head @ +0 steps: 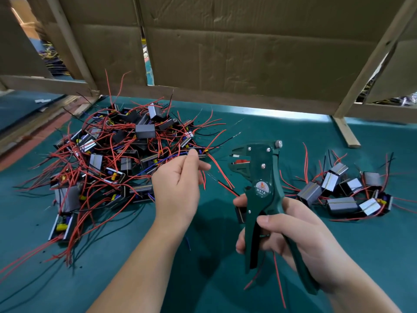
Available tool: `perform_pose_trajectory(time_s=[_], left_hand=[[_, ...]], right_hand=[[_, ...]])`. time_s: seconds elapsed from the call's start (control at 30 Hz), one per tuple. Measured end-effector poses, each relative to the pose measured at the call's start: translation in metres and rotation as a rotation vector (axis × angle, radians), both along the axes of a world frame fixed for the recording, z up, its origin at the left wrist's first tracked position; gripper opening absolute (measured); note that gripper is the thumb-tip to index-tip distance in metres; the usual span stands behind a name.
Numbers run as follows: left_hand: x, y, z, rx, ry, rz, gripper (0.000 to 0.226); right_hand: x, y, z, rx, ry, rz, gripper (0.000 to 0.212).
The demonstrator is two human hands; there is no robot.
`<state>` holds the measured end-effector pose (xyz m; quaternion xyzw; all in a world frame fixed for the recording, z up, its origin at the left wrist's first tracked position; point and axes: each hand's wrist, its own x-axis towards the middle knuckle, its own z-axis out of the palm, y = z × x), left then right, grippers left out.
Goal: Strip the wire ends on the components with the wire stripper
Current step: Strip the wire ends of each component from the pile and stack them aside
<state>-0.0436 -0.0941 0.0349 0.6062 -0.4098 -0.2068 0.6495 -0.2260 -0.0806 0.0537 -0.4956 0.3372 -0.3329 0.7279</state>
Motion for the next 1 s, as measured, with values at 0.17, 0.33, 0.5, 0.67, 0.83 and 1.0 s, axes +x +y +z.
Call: perform_pose_trajectory(time_s=[0.17,0.33,0.5,0.67,0.83,1.0], left_hand=[[0.06,-0.003,0.009,-0.113,0.157,0.373,0.049],[0.101,0.004,-0.002,0.273,-0.478,0.551,0.043],[0.095,0.003,-0.007,0.502,-0.703,0.554,0.035],[0.096,0.005,-0.009,0.647,-0.655,0.601,0.042],[0.092,0.004,-0.003,0.517,-0.653,0.704,0.04],[0.079,0.006,0.008,-0.085,-0.671,0.554,0.031]], right_hand=[[-0.014,-0.002,0.0,-0.132,0.168,-0.087,0.041],[-0.03,-0.02,0.0,-0.194,-0.136,-0.441,0.039],[-0.058,-0.035,-0.005,-0.266,-0.117,-0.652,0.022],[-0.055,-0.033,-0.007,-0.284,-0.16,-0.647,0.009],[-0.044,-0.029,-0.01,-0.274,-0.202,-0.594,0.022],[-0.039,-0.027,-0.009,-0.257,-0.244,-0.572,0.019]])
